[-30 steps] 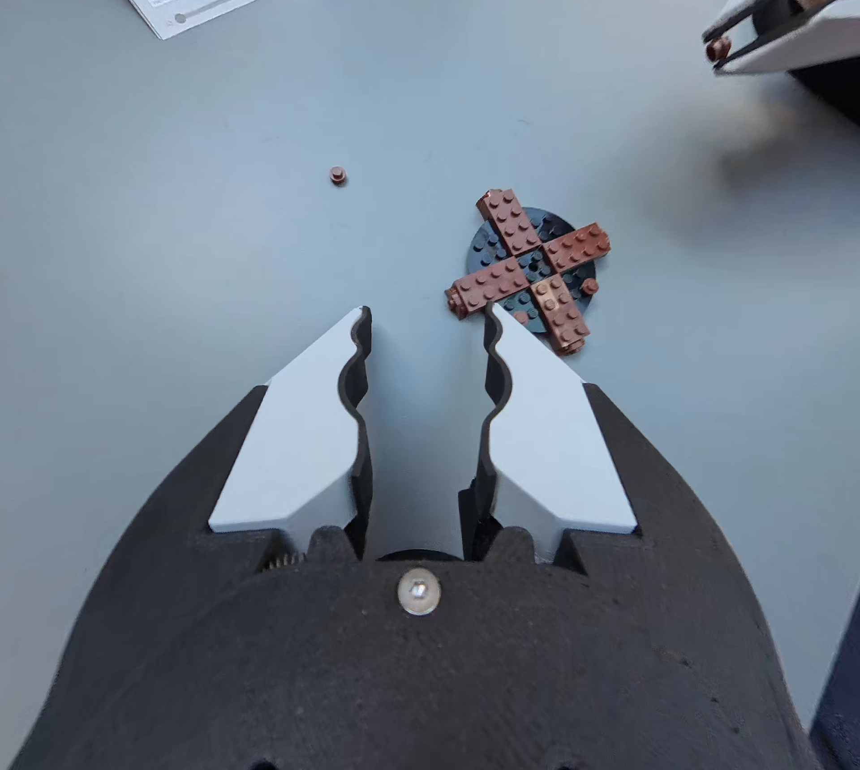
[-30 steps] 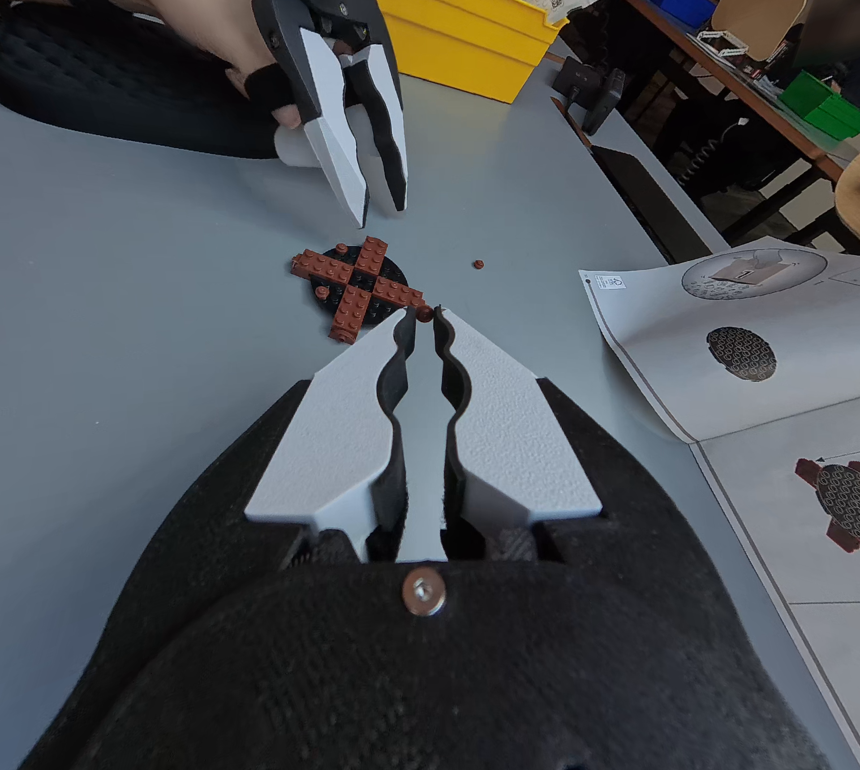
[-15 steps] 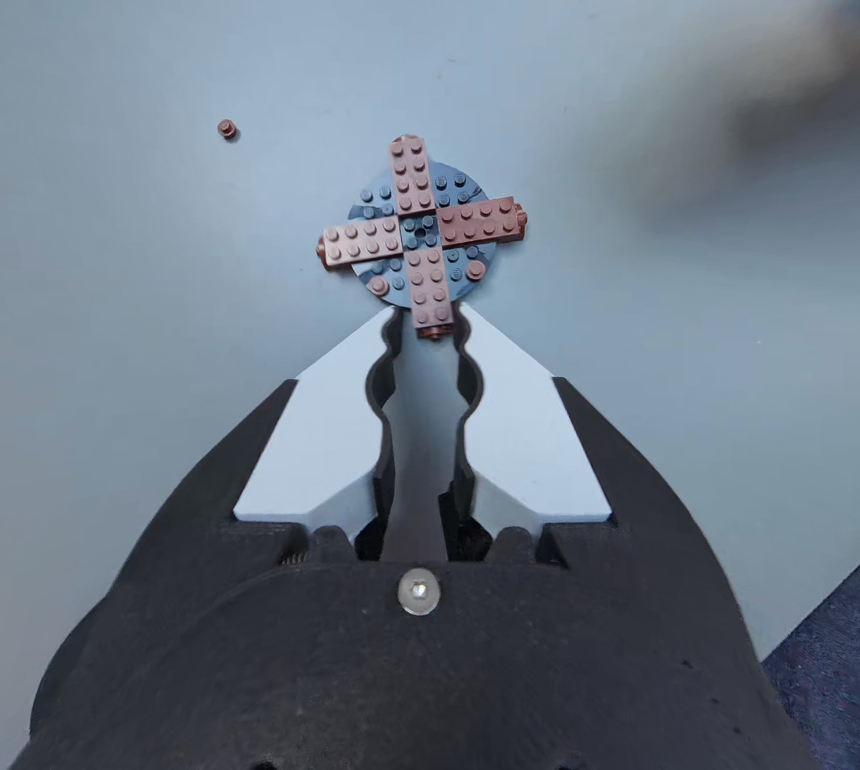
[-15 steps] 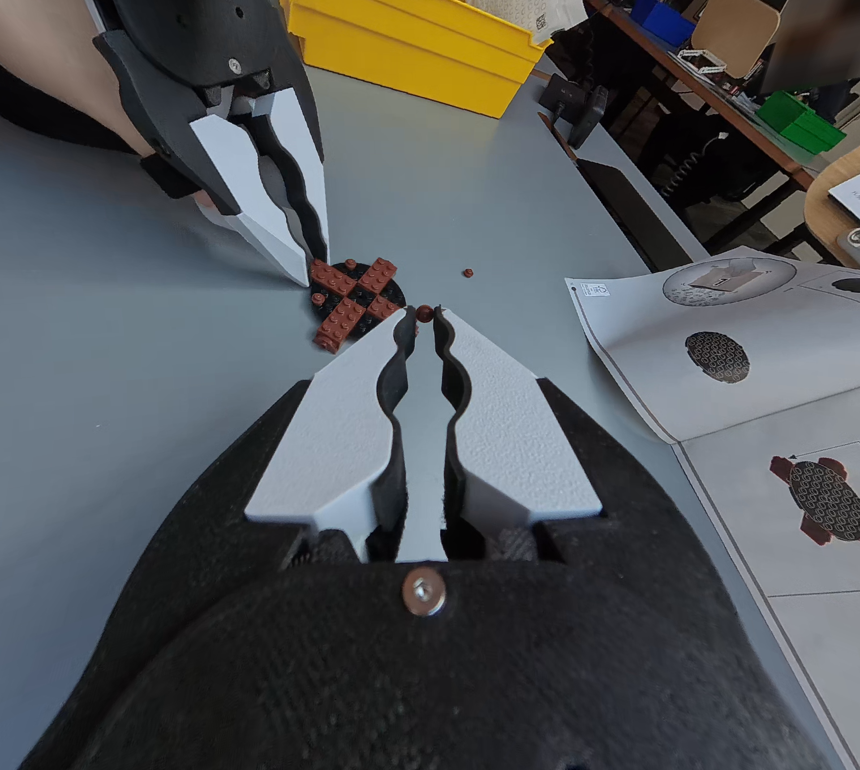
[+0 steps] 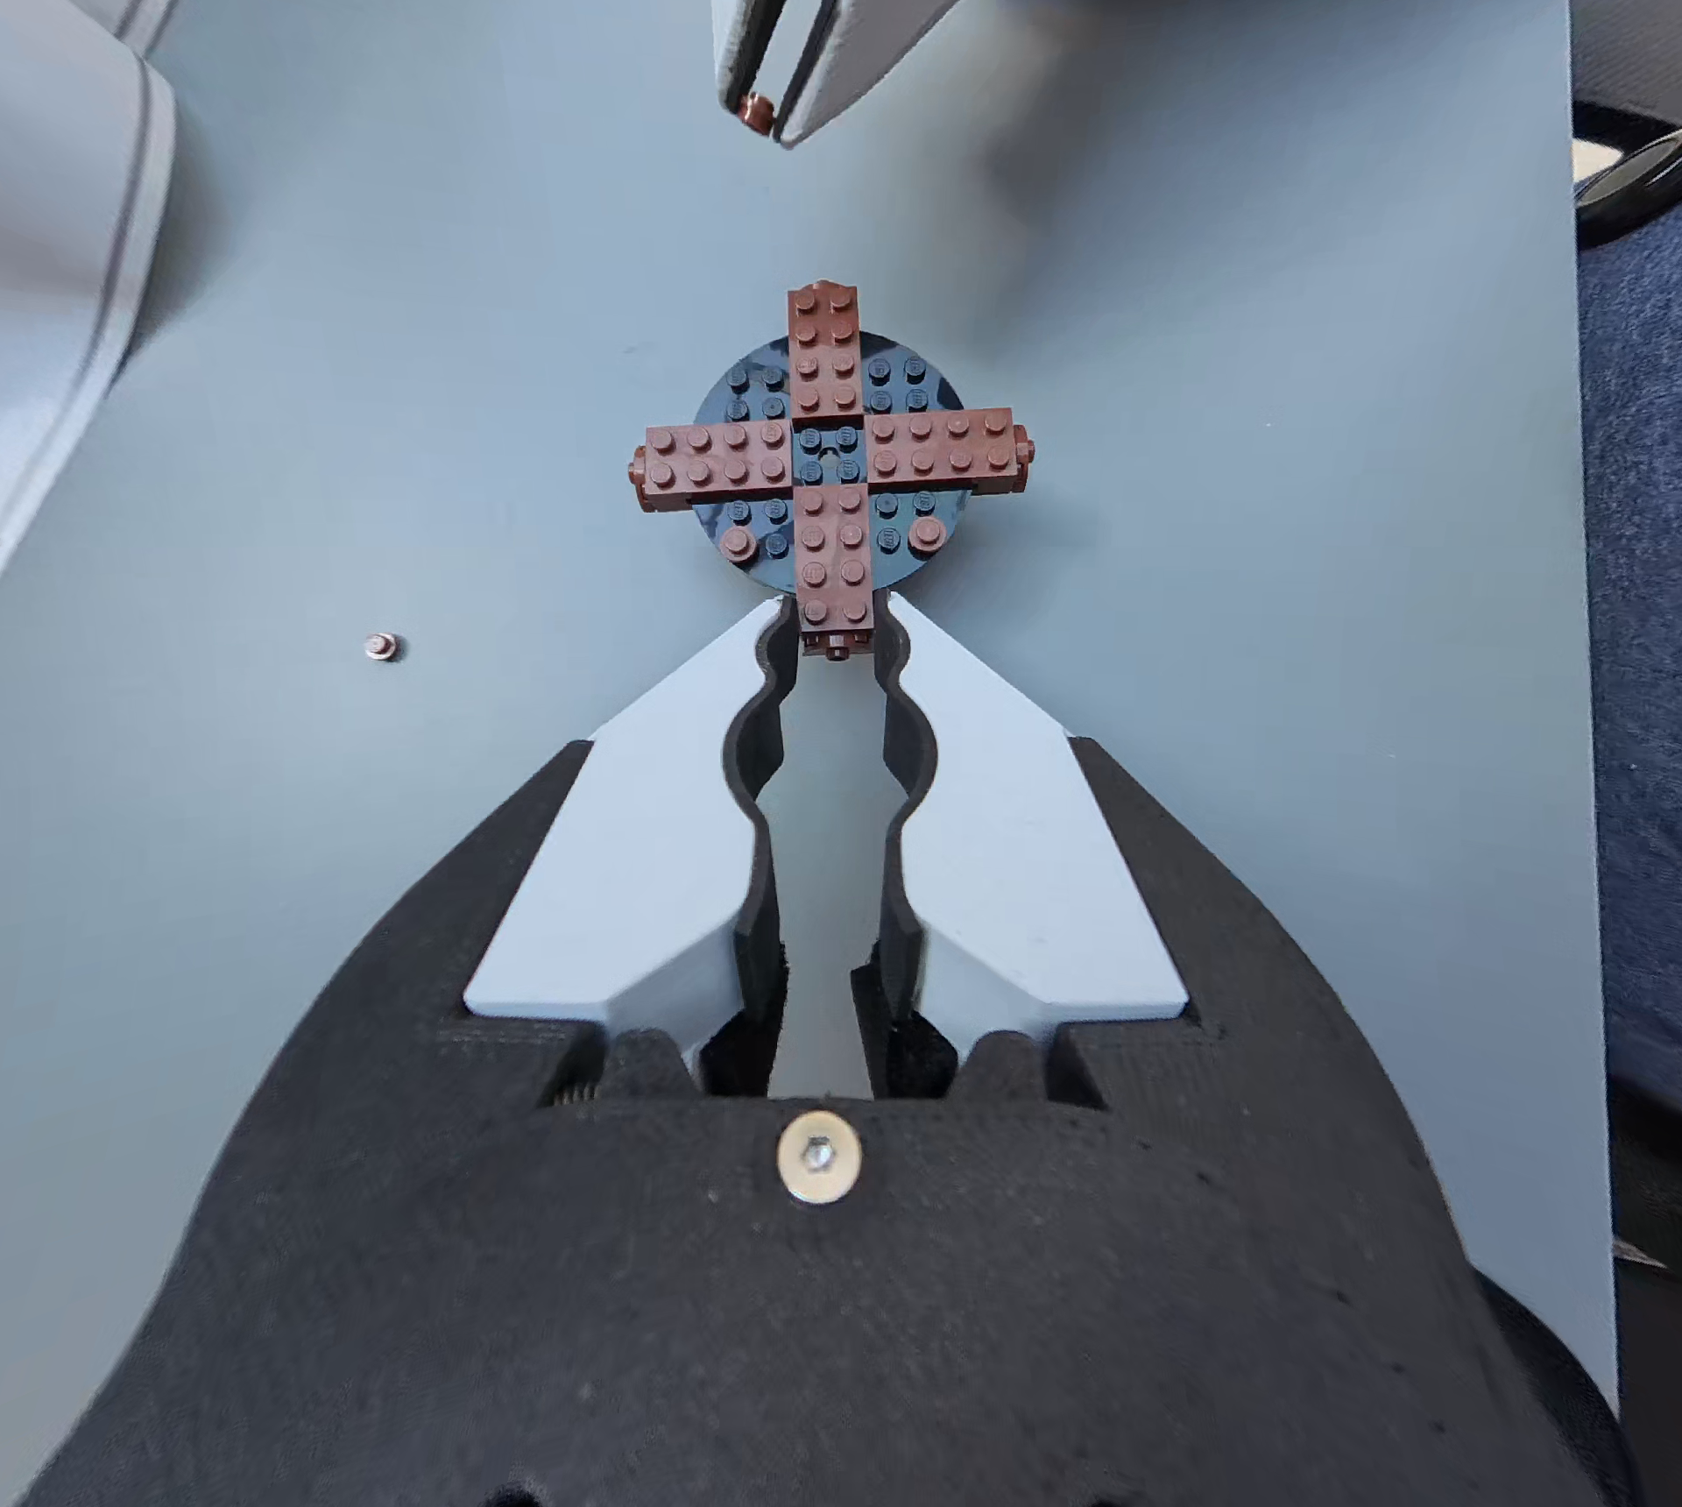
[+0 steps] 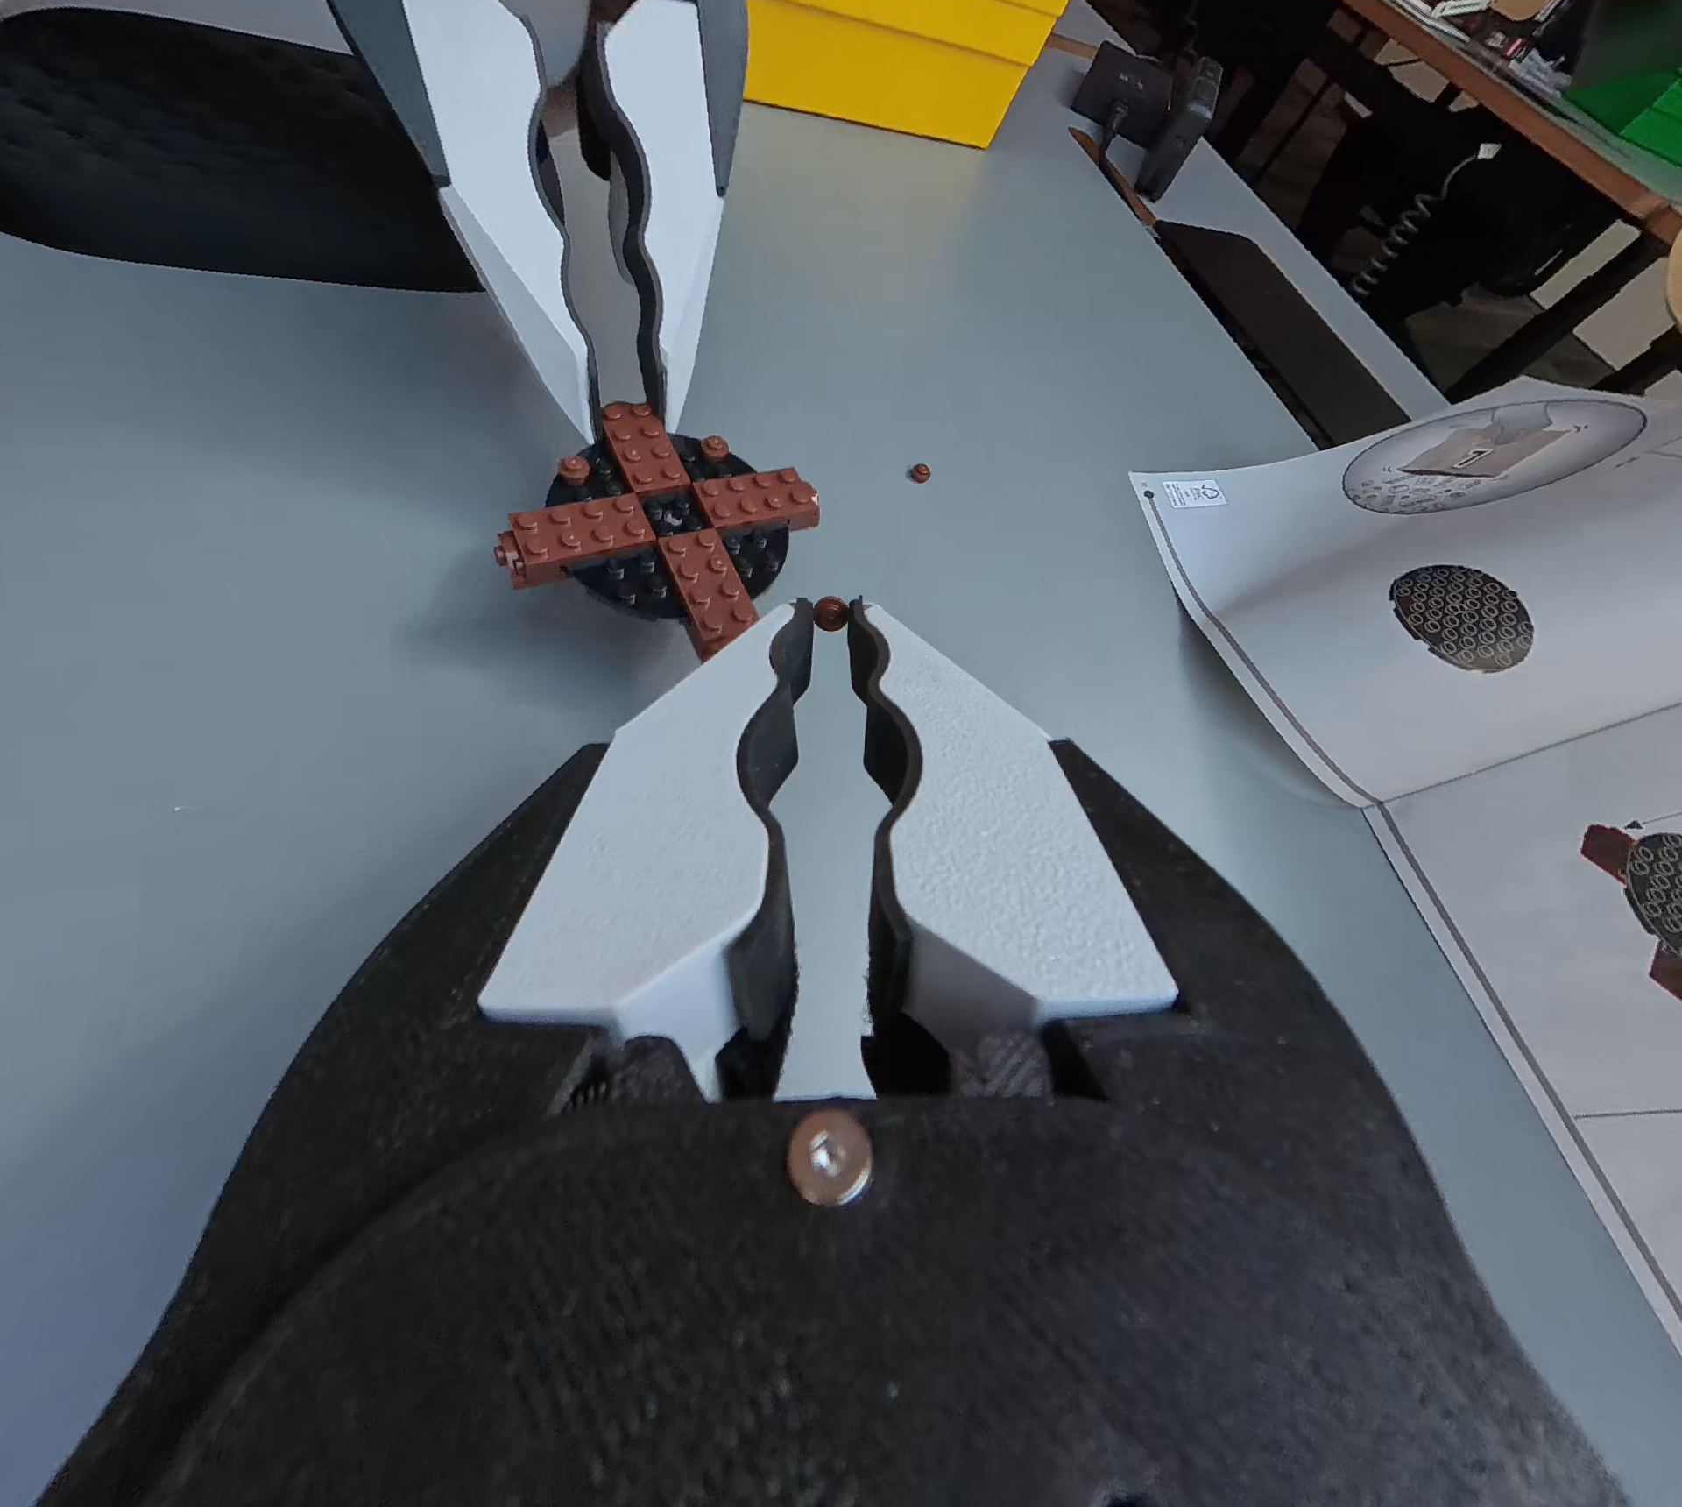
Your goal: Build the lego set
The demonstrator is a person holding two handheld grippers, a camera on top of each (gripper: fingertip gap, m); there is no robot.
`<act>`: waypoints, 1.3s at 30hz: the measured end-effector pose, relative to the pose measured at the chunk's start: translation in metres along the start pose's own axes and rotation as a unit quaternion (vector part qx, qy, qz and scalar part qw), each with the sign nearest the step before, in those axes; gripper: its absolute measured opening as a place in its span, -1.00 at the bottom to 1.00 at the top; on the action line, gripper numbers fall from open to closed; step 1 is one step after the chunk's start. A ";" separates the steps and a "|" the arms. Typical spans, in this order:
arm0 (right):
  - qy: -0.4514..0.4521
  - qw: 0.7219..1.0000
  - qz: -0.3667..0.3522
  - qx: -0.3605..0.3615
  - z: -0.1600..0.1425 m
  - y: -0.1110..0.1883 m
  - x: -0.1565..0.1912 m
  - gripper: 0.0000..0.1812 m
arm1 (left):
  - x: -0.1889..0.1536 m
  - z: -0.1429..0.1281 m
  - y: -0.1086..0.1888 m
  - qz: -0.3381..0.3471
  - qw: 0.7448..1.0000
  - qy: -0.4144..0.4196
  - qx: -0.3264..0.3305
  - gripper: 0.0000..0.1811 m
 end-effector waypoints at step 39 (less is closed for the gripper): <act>-0.220 0.935 0.005 -0.278 0.029 0.017 -0.012 -0.95 | 0.024 0.133 0.021 -0.061 0.993 0.041 -0.093 -0.51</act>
Point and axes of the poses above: each gripper's, where its closed fingertips meet, y back along the fingers, z out of its top, x = y × z across the jaws, the point moved 9 cm from there along y, back along the fingers, and after that the axes turned 13 degrees about -x, right-handed, at the moved point
